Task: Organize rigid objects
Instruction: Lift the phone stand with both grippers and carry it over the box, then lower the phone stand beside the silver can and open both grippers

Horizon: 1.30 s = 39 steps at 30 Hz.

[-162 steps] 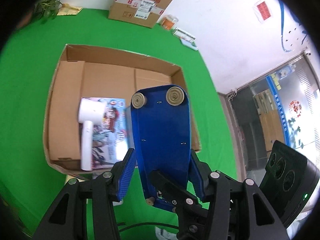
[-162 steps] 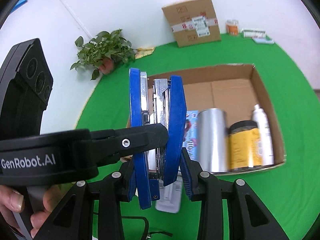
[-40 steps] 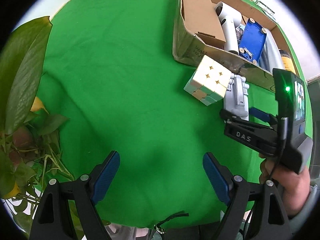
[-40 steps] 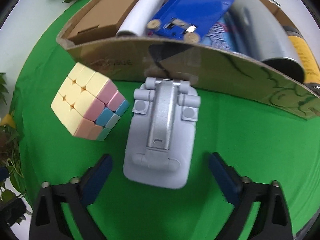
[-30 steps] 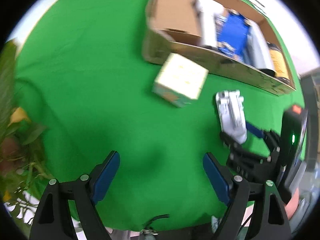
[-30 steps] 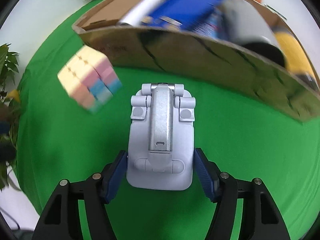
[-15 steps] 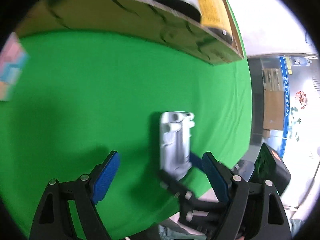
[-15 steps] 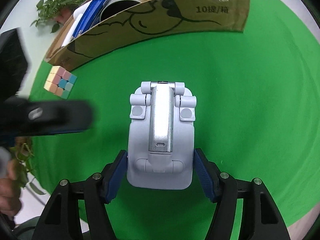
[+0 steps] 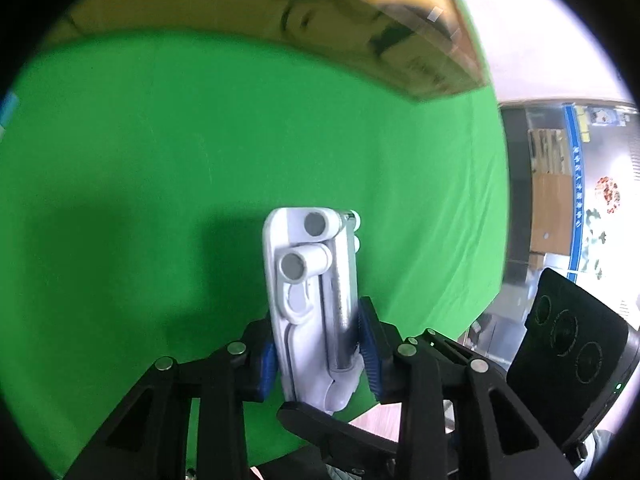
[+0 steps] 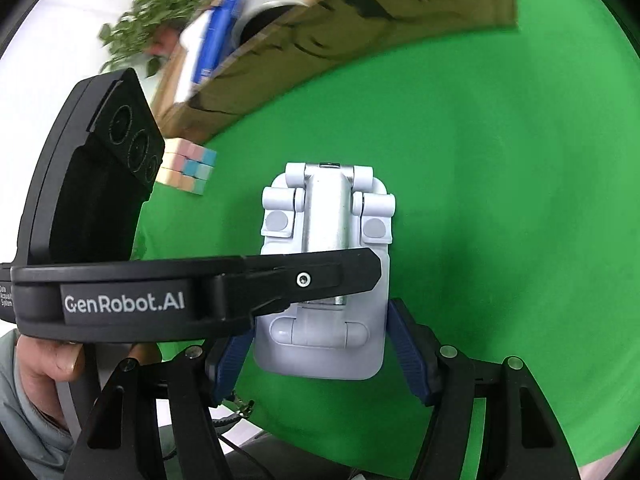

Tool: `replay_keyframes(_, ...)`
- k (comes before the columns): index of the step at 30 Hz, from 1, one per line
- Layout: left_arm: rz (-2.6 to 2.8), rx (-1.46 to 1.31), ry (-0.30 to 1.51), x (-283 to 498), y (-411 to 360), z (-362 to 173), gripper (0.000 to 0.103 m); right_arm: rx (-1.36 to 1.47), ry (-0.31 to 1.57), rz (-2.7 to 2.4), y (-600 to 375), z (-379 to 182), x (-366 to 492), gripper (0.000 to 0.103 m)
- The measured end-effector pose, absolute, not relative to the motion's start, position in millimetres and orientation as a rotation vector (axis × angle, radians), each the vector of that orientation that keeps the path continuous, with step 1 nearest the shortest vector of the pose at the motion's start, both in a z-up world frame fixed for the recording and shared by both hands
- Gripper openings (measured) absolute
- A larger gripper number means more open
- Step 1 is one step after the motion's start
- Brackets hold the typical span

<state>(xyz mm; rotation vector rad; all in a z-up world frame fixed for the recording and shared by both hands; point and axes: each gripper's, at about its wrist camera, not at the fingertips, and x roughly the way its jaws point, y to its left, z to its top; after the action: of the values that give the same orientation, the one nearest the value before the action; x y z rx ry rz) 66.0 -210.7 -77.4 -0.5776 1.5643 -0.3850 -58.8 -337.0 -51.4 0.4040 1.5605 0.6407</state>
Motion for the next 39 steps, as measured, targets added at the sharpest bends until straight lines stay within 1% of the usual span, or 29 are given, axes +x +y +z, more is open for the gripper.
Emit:
replay_keyframes(8,-0.38,-0.529,1.398,95.1,-180.6,6.2,0.031,0.35,1.44,0.694,-311.3,23.3,-14.0,0.064)
replay_keyframes(10,-0.394,-0.549,1.352,104.8,-169.6,22.9,0.028,0.343,1.414,0.695,-301.5,39.6,-0.3,0.064)
replay_keyframes(11,-0.408,-0.562,1.334,109.9,-165.1,29.3,0.023,0.336,1.406,0.694,-295.8,47.0,6.7,0.063)
replay_keyframes(12,-0.411,-0.554,1.315,115.5,-160.8,36.9,0.023,0.327,1.401,0.688,-289.2,55.8,15.8,0.061)
replay_keyframes(16,-0.408,-0.53,1.268,138.0,-144.4,57.6,0.023,0.285,1.369,0.688,-266.5,82.2,44.4,0.061)
replay_keyframes(18,-0.409,-0.541,1.251,147.5,-134.4,63.5,0.023,0.277,1.346,0.694,-268.5,100.7,49.9,0.061)
replay_keyframes(22,-0.433,-0.561,1.232,174.6,-131.7,71.3,0.023,0.258,1.321,0.695,-251.6,119.0,75.4,0.061)
replay_keyframes(28,-0.465,-0.591,1.26,206.7,-135.3,53.5,0.023,0.261,1.347,0.648,-246.0,112.3,117.6,0.061)
replay_keyframes(39,-0.507,-0.611,1.365,257.6,-152.0,9.1,0.023,0.25,1.44,0.543,-260.0,46.7,182.5,0.06)
